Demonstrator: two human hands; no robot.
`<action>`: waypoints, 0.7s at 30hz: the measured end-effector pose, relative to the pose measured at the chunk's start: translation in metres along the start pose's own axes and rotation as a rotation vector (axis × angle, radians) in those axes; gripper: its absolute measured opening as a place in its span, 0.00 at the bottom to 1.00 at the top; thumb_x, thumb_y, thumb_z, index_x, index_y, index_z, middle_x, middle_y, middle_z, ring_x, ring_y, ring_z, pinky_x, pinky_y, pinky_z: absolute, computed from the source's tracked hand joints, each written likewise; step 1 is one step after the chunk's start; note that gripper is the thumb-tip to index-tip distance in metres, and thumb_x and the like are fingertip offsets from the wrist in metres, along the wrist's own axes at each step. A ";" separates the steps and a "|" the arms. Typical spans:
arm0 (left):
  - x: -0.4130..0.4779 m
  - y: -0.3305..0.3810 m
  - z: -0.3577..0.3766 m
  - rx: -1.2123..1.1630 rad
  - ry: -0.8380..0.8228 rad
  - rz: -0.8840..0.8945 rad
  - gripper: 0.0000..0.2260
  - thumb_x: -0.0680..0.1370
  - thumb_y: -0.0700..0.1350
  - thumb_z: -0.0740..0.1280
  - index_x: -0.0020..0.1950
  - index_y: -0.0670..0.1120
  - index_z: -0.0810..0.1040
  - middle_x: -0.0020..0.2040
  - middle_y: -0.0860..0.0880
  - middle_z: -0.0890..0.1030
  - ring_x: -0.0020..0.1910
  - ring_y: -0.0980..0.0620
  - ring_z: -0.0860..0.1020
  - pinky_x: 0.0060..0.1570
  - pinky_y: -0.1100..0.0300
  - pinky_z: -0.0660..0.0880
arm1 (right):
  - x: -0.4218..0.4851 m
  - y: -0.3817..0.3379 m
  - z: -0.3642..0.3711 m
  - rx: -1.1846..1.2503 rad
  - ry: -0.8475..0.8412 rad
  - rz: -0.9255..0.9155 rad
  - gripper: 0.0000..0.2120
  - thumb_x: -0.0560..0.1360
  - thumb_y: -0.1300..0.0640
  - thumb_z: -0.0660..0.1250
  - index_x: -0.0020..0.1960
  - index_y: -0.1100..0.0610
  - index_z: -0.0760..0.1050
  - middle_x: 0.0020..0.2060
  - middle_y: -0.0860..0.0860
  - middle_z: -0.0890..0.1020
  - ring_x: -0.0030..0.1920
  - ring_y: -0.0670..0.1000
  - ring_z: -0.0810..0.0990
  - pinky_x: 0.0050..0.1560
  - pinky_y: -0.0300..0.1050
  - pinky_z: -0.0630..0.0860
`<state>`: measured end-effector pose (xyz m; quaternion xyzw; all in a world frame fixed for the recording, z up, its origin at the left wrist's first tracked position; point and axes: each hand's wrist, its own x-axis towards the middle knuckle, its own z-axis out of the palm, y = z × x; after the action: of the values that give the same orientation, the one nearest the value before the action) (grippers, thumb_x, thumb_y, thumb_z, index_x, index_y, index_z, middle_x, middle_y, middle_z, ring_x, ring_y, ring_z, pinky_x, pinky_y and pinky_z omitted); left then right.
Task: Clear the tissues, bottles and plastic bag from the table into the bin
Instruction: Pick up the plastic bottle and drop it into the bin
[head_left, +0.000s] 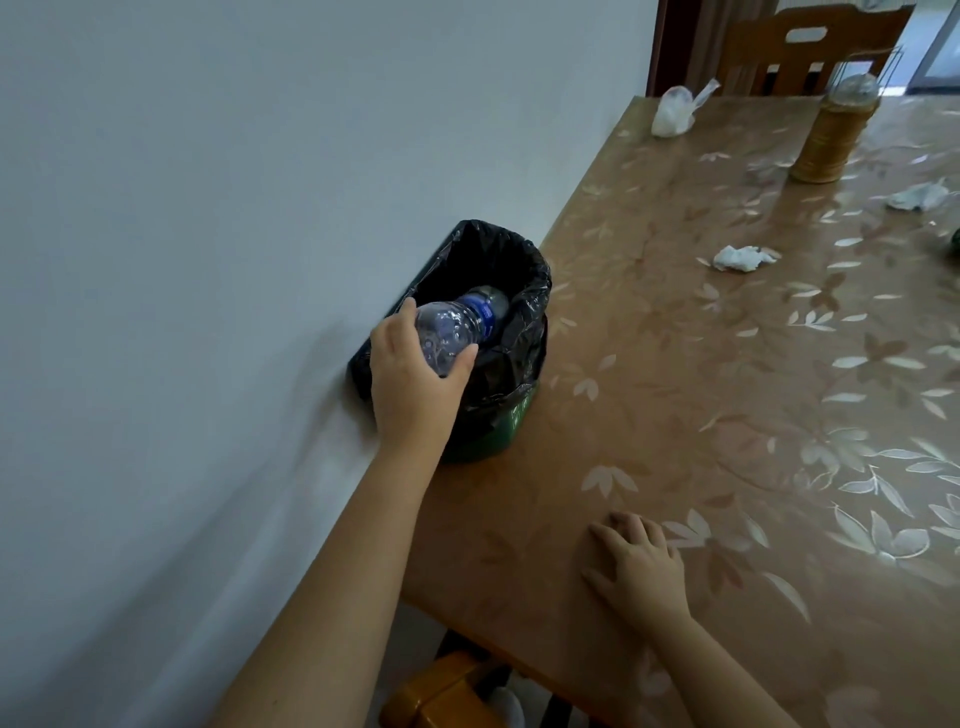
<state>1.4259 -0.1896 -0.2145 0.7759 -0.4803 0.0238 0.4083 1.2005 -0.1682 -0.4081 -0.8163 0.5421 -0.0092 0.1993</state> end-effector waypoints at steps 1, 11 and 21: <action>0.002 0.000 0.001 0.008 -0.027 0.007 0.32 0.71 0.49 0.71 0.70 0.40 0.62 0.65 0.39 0.68 0.64 0.43 0.69 0.59 0.53 0.69 | 0.000 0.000 0.000 0.001 0.004 -0.002 0.27 0.69 0.42 0.66 0.66 0.46 0.67 0.67 0.50 0.68 0.67 0.55 0.62 0.58 0.55 0.68; -0.033 -0.003 0.009 0.212 -0.115 0.107 0.24 0.74 0.48 0.67 0.64 0.36 0.69 0.61 0.35 0.73 0.61 0.37 0.70 0.58 0.46 0.70 | 0.000 0.005 -0.007 0.022 -0.043 -0.047 0.27 0.72 0.43 0.62 0.69 0.47 0.63 0.69 0.50 0.64 0.69 0.55 0.57 0.64 0.53 0.65; -0.136 0.037 0.026 0.258 -0.339 0.298 0.21 0.74 0.50 0.56 0.60 0.39 0.75 0.58 0.40 0.78 0.60 0.40 0.74 0.58 0.46 0.72 | -0.038 0.014 -0.078 0.098 0.375 -0.089 0.23 0.63 0.57 0.75 0.57 0.57 0.76 0.54 0.58 0.80 0.56 0.62 0.76 0.52 0.62 0.74</action>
<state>1.3155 -0.1160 -0.2678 0.7353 -0.6437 0.0145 0.2116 1.1546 -0.1632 -0.3335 -0.8128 0.5320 -0.1963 0.1338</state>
